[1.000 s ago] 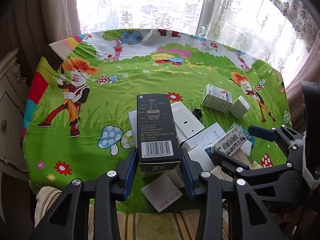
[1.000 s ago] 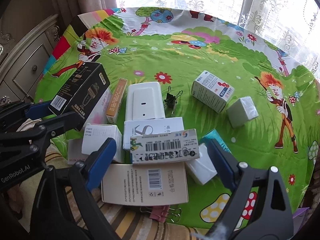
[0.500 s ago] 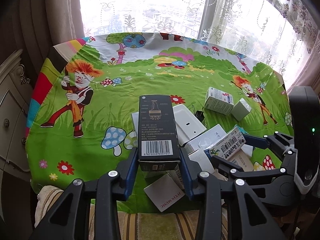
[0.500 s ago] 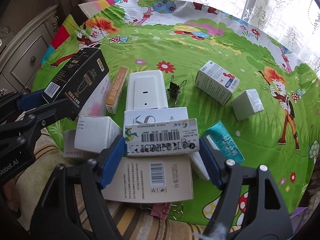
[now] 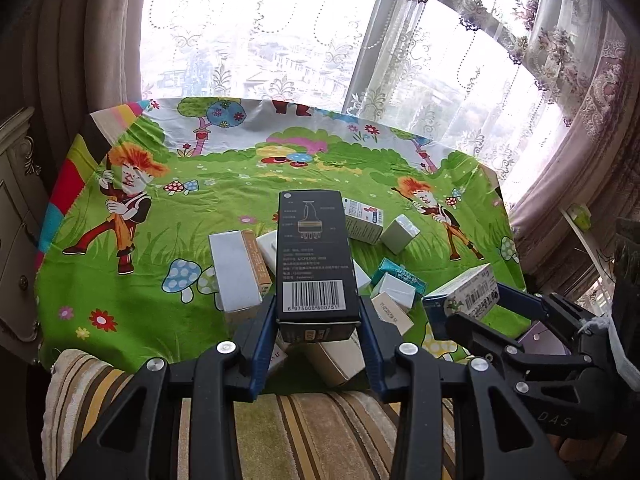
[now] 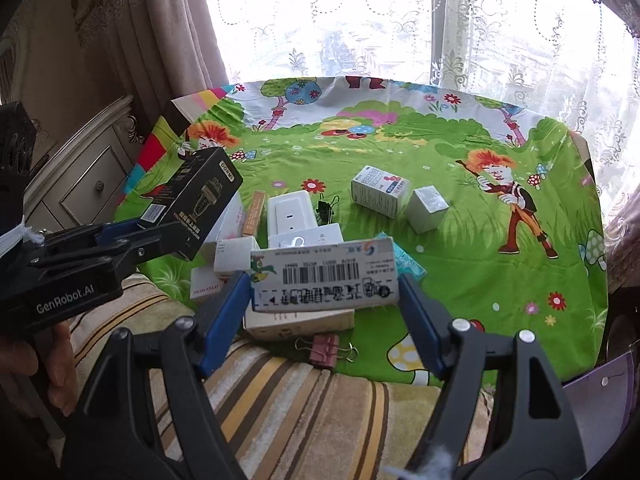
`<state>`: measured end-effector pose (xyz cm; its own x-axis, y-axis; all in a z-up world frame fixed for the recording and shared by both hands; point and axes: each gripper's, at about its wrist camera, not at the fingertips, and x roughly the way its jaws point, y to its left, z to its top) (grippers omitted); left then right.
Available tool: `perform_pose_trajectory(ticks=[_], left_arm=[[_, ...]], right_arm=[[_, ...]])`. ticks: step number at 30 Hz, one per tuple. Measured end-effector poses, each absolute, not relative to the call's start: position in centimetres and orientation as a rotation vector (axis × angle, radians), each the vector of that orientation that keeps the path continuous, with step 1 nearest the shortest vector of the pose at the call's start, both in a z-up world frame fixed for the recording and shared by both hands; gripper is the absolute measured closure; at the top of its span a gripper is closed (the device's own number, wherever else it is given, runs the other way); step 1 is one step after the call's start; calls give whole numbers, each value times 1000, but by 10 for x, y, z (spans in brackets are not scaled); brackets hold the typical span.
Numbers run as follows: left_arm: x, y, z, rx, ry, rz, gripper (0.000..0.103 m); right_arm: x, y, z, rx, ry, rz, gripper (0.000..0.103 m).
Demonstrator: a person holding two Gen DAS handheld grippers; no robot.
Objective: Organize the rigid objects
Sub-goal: 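Carry both boxes into the purple-rimmed storage box and open both tools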
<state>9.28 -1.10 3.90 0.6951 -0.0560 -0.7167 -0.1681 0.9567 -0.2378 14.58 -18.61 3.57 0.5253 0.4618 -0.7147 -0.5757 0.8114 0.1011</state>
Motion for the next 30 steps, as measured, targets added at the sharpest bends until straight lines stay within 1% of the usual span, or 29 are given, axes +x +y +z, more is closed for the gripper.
perform_pose_trajectory(ticks=[6,11,16,23,24,26,27,28,30], left_arm=[[80,-65,48,-296,814,-88,63],[73,-121,52,-241,836,-227,63],[68,-167,52,-200,867,-360,63],[61,-226,57,-130,851,-564,62],[61,-232,58,-120,849,-602,61],[59,-243,57,-108,863,-674,51],[58,-244,56,-116,868,-689,44],[58,-243,56,-131,871,-690,41],[56,-235,56,-167,881,-678,40]], right_arm=[[123,-251,51,-41,782,536,25],[99,-312,61,29,735,412,25],[78,-374,64,88,708,234,25],[57,-442,65,179,691,27,25],[54,-448,64,189,689,0,25],[55,-458,62,213,693,-41,24],[55,-462,60,225,706,-46,24],[56,-463,57,240,720,-46,23],[56,-463,53,266,737,-30,22]])
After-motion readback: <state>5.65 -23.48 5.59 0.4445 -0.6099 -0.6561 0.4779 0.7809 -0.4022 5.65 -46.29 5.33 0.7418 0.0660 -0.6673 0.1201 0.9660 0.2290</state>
